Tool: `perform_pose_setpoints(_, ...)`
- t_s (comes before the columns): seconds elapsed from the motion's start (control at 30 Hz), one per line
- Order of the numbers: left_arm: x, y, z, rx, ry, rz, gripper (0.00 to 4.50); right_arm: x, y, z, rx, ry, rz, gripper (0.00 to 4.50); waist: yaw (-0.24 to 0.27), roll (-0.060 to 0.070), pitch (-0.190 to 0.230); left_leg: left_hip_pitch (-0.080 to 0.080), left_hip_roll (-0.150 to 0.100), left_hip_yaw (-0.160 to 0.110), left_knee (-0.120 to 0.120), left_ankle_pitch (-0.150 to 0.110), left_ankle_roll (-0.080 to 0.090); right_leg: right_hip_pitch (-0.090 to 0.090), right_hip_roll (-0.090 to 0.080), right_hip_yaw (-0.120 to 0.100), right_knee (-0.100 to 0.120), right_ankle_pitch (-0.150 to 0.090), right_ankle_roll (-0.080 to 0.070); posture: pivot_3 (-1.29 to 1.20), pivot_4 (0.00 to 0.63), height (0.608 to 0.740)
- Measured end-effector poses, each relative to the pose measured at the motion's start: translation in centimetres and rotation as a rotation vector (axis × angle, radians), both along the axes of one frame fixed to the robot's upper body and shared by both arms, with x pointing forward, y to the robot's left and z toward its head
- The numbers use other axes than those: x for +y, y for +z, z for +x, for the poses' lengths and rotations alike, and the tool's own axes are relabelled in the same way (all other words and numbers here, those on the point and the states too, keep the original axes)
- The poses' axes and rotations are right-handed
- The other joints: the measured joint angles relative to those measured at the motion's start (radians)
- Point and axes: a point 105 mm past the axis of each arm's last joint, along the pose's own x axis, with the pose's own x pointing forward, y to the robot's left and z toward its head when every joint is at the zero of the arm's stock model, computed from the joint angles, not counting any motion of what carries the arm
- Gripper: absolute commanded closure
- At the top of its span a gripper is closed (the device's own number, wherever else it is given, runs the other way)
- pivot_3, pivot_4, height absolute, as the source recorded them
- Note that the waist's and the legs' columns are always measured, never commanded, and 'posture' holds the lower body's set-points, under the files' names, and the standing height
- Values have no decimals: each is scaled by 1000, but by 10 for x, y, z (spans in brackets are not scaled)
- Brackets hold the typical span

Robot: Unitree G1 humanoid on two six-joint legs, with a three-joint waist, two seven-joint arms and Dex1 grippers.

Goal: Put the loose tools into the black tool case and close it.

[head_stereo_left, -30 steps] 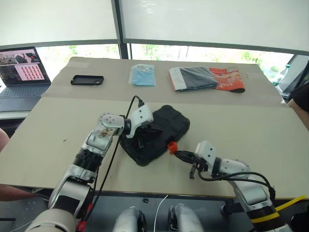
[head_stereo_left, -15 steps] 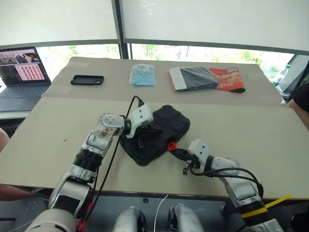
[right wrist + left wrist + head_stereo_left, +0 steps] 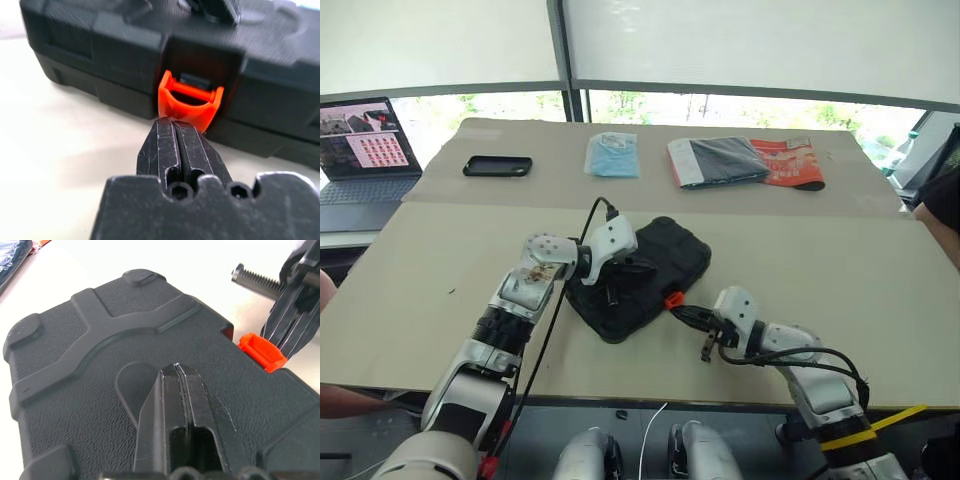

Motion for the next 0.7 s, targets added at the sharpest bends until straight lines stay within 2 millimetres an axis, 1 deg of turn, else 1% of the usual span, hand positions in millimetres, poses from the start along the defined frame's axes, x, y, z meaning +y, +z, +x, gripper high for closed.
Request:
perform_pose_setpoints(0.07,1,-1,0,5,3,1,4500,0,13,3,-41,1,17,4418,-3,0,0,2,0,0,0,0,-1,2,0,0,0,0,0,0,150,740)
perform_pose_setpoints(0.13,0,-2,0,9,3,0,4500,2,19,7,-65,-4,26,4418,-6,0,0,4,0,0,-1,-4,-7,4,0,0,0,0,0,0,150,740)
perform_pose_setpoints(0.17,0,-2,0,12,3,-1,4500,5,22,9,-72,-2,34,4418,-5,0,0,6,0,-1,-1,-4,-7,5,0,0,0,0,0,0,150,740)
perform_pose_setpoints(0.27,-4,-3,-2,18,-8,-8,4500,13,23,9,-75,19,48,4418,1,0,0,9,0,-1,-6,-4,-7,9,-1,-1,-4,-1,-1,0,150,740)
perform_pose_setpoints(0.4,-5,-3,-3,22,-19,-9,4500,12,22,8,-73,20,45,4418,6,0,-1,10,0,-1,-9,-3,-6,10,-1,-1,-7,-1,-1,0,150,740)
perform_pose_setpoints(0.47,-3,-3,-3,20,-17,-19,4500,7,21,5,-67,15,38,4418,7,0,-1,10,0,-1,-9,-4,-6,10,-1,-1,-8,-1,-1,0,150,740)
perform_pose_setpoints(0.53,3,-3,-6,18,-20,-49,4500,-5,22,-4,-52,12,37,4418,7,1,-1,10,0,-1,-11,-4,-7,10,-1,-1,-9,-1,-1,0,150,740)
perform_pose_setpoints(0.57,8,-3,-6,13,-16,-53,4500,-16,22,-8,-38,-2,25,4418,5,1,-1,11,0,-1,-14,-3,-8,11,-1,-1,-10,-1,-1,0,150,740)
perform_pose_setpoints(0.63,15,-3,-4,3,-2,-47,4500,-27,21,-11,-25,-21,-2,4418,2,1,-1,13,0,-1,-15,-3,-9,12,-1,-1,-11,-1,-1,0,150,740)
perform_pose_setpoints(0.7,19,-3,-3,-3,2,-49,4500,-33,17,-13,-3,-34,-22,4418,-1,1,-1,14,0,-2,-17,-2,-10,12,0,-1,-11,-1,-1,0,150,740)
